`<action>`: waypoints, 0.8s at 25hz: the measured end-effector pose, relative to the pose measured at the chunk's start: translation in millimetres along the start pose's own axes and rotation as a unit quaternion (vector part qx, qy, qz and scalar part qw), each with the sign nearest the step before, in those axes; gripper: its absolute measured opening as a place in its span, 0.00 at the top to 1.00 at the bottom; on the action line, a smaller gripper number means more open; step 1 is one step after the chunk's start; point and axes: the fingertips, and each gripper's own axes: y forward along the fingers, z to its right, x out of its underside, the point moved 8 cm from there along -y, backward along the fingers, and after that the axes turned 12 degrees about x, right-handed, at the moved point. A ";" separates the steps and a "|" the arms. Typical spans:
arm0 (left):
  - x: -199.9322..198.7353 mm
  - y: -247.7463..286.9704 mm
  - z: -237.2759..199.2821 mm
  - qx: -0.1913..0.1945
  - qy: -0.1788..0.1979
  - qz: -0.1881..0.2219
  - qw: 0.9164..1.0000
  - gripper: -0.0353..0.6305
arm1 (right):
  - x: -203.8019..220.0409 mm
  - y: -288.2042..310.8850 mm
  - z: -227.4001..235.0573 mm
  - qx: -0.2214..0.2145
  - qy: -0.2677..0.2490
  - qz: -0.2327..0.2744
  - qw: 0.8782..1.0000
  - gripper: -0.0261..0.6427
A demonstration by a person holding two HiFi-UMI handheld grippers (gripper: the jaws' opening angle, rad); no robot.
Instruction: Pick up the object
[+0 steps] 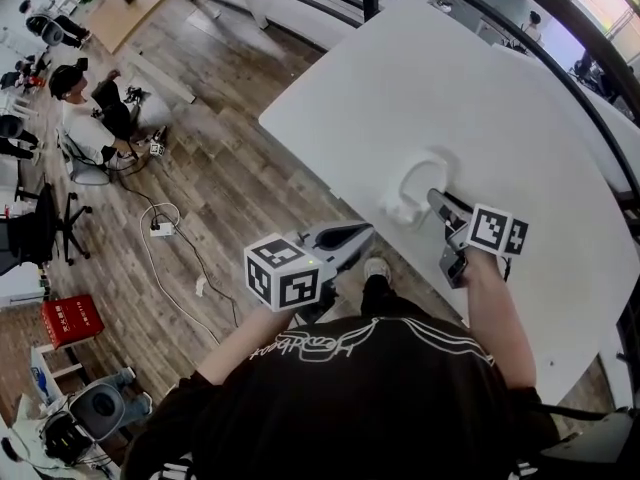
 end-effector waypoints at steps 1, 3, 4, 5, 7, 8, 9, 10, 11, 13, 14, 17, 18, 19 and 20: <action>0.0 -1.9 1.6 -0.001 0.001 0.001 1.000 0.94 | 0.0 -1.6 -1.1 -0.001 0.001 0.003 1.000 0.79; 0.8 -5.8 5.0 -0.003 0.003 0.002 1.000 0.94 | 0.7 -5.9 -3.5 -0.005 0.004 0.009 1.000 0.80; 1.1 -7.7 6.4 -0.005 0.004 0.003 1.000 0.94 | 1.1 -8.3 -4.9 -0.007 0.005 0.013 1.000 0.80; 0.5 -9.6 7.1 -0.006 0.006 0.004 1.000 0.94 | 1.0 -10.5 -6.8 -0.010 0.006 0.016 1.000 0.80; -2.8 -14.0 6.9 -0.008 0.009 0.008 1.000 0.94 | -0.7 -13.5 -11.6 -0.016 0.006 0.024 1.000 0.80; -4.1 -16.3 7.0 -0.009 0.012 0.010 1.000 0.94 | -0.9 -15.6 -13.8 -0.020 0.006 0.029 0.999 0.80; -4.0 -18.5 8.3 -0.010 0.015 0.012 1.000 0.94 | 0.3 -19.2 -15.6 -0.024 0.006 0.034 0.999 0.80; -2.5 -20.5 11.2 -0.011 0.018 0.014 1.000 0.94 | 3.2 -24.9 -16.8 -0.030 0.007 0.040 0.999 0.80; -0.3 -22.7 15.4 -0.012 0.022 0.016 1.000 0.94 | 6.9 -32.2 -18.0 -0.035 0.007 0.047 0.998 0.80; 1.0 -28.4 23.9 -0.016 0.029 0.022 0.999 0.94 | 12.2 -48.2 -23.3 -0.046 0.004 0.058 0.997 0.80; -0.5 -31.7 27.6 -0.017 0.031 0.025 0.999 0.94 | 13.0 -55.9 -27.8 -0.051 0.002 0.064 0.997 0.80; -2.0 -42.4 46.5 -0.015 0.040 0.038 0.998 0.94 | 19.1 -83.4 -45.0 -0.073 -0.007 0.082 0.994 0.80; 0.9 -47.4 58.4 -0.011 0.047 0.042 0.998 0.94 | 25.4 -96.9 -52.1 -0.082 -0.009 0.090 0.993 0.80; 5.4 -53.1 72.7 -0.005 0.053 0.047 0.997 0.94 | 33.8 -112.6 -59.3 -0.089 -0.010 0.100 0.991 0.80; 10.5 -58.7 87.1 0.003 0.058 0.052 0.997 0.94 | 43.2 -128.6 -65.9 -0.095 -0.011 0.110 0.989 0.80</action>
